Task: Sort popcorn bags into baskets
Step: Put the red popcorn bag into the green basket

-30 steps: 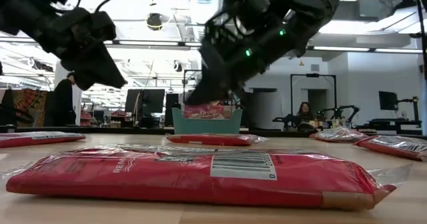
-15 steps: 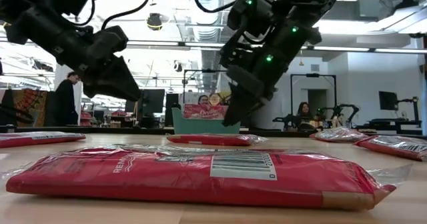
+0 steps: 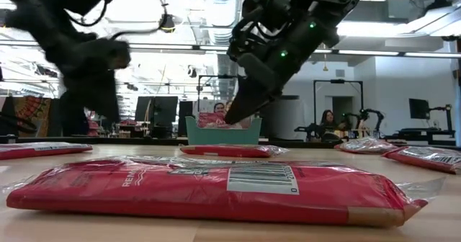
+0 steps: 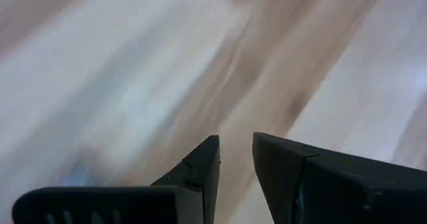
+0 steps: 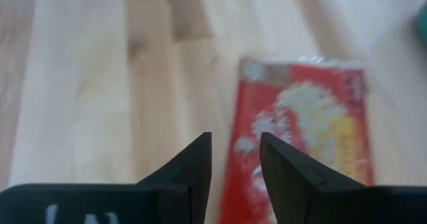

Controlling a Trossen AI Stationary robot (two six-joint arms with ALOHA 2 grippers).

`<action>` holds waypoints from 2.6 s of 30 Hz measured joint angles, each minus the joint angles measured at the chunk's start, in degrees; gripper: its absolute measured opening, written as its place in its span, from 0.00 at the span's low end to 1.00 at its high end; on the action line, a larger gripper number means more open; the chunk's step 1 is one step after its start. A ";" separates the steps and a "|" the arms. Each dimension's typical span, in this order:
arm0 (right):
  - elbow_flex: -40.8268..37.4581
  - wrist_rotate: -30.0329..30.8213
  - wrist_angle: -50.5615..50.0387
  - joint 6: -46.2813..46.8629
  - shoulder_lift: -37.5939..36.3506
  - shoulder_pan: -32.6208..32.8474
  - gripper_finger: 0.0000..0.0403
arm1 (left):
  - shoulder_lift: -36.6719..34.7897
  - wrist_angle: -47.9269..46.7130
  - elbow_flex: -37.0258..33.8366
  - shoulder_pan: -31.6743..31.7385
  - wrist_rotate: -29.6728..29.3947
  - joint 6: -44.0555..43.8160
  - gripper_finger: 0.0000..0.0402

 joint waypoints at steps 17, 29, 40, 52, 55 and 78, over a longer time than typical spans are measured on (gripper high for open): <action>0.04 0.15 4.79 0.45 0.00 -0.45 0.33 | 23.06 -26.49 10.88 -10.85 1.01 -23.21 0.20; 0.04 0.14 5.00 1.53 0.02 -0.45 0.32 | 28.29 -33.91 13.96 -10.90 1.41 -21.02 0.02; 0.04 0.12 4.62 2.64 0.04 0.25 0.30 | 22.76 -39.34 22.33 -13.27 -9.03 -10.57 0.00; 0.04 0.55 6.35 1.57 0.04 0.20 0.30 | 15.69 -41.41 24.06 -15.17 -9.57 -18.42 0.03; 0.04 0.58 6.33 1.42 0.04 0.20 0.31 | 18.14 -40.83 21.14 -15.69 -7.11 -23.87 0.11; -1.25 0.55 8.94 0.73 0.04 -0.24 0.30 | 35.87 -43.60 19.38 -14.82 -1.29 -29.96 0.29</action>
